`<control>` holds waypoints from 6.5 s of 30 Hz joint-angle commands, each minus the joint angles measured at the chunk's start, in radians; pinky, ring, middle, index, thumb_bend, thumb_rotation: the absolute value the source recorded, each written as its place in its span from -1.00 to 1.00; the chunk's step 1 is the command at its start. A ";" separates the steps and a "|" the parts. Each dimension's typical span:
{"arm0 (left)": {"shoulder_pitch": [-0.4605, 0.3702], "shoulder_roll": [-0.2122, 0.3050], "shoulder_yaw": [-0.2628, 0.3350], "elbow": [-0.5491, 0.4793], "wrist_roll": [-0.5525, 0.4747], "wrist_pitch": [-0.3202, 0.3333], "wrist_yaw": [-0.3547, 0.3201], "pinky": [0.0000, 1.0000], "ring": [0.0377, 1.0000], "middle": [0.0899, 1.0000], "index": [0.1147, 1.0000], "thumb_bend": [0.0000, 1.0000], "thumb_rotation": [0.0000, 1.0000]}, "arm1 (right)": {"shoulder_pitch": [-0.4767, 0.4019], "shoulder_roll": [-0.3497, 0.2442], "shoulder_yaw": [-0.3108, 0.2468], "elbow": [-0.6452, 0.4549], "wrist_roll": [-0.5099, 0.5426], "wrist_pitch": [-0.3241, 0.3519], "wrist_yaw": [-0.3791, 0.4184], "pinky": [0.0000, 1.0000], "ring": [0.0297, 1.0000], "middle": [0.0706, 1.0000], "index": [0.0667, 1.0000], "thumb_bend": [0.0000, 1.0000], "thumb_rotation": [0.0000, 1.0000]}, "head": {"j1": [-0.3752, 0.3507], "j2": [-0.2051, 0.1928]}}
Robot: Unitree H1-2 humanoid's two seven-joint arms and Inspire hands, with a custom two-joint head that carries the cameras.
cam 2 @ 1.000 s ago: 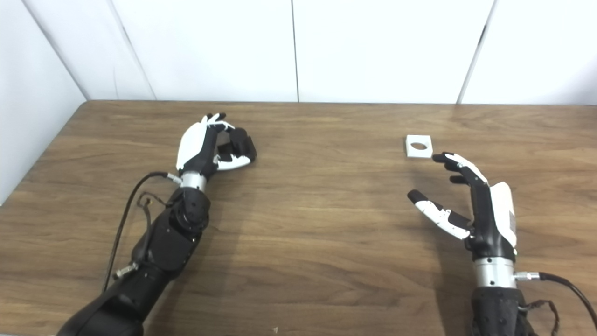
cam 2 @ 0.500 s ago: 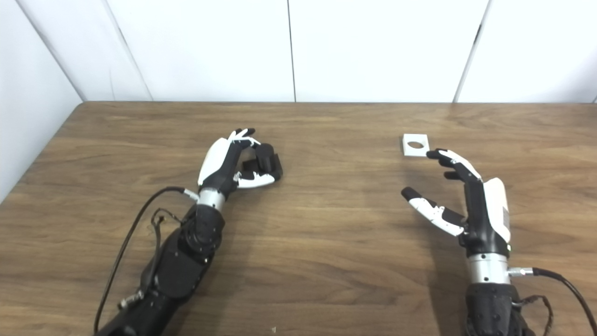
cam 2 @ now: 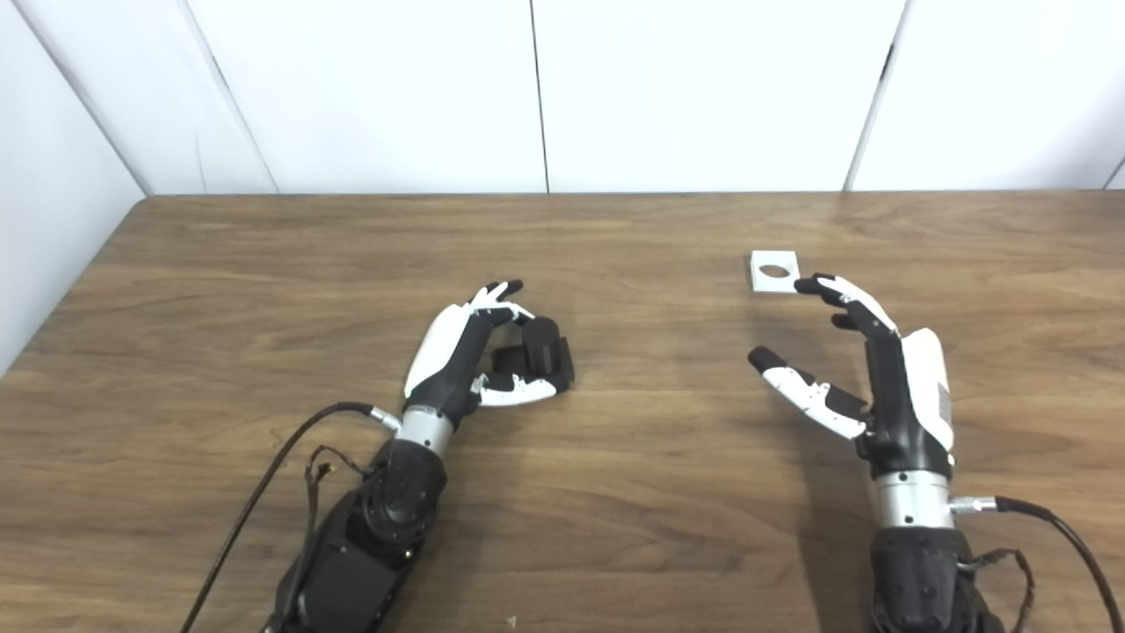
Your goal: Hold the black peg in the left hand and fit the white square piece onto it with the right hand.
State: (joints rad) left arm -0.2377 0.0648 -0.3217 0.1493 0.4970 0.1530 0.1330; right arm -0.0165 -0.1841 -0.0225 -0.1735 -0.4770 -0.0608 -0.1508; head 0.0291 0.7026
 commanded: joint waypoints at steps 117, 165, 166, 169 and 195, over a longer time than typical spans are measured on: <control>0.041 -0.026 0.068 -0.038 0.070 0.079 -0.040 1.00 1.00 0.90 -0.15 0.03 -0.81 | -0.923 -0.332 0.461 1.051 -0.146 -0.122 0.559 1.00 1.00 1.00 0.84 1.00 0.22 | -0.090 -0.018; 0.055 -0.015 0.072 -0.061 0.071 0.086 -0.050 1.00 1.00 0.90 -0.15 0.03 -0.82 | -0.861 -0.342 0.463 1.068 -0.183 -0.284 0.217 0.92 0.81 0.62 -0.10 0.04 -0.72 | -0.087 0.019; 0.055 -0.016 0.072 -0.064 0.072 0.089 -0.052 1.00 1.00 0.90 -0.15 0.03 -0.82 | -0.862 -0.342 0.463 1.068 -0.184 -0.283 0.217 0.91 0.81 0.62 -0.10 0.04 -0.72 | -0.088 0.020; 0.053 -0.017 0.072 -0.067 0.072 0.094 -0.055 1.00 1.00 0.90 -0.15 0.03 -0.82 | -0.860 -0.345 0.460 1.062 -0.183 -0.288 0.212 0.89 0.80 0.61 -0.10 0.05 -0.72 | -0.090 0.021; 0.029 -0.025 0.069 -0.045 0.071 0.077 -0.038 1.00 1.00 0.90 -0.15 0.03 -0.82 | -0.737 -0.354 0.273 0.510 -0.046 -0.241 0.329 0.86 0.83 0.57 -0.11 0.04 -0.71 | -0.053 0.031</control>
State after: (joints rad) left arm -0.1938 0.0292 -0.2579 0.0836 0.5580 0.2117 0.0951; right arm -0.7160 -0.5336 0.2733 0.3854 -0.5484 -0.3119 0.1763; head -0.0230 0.7317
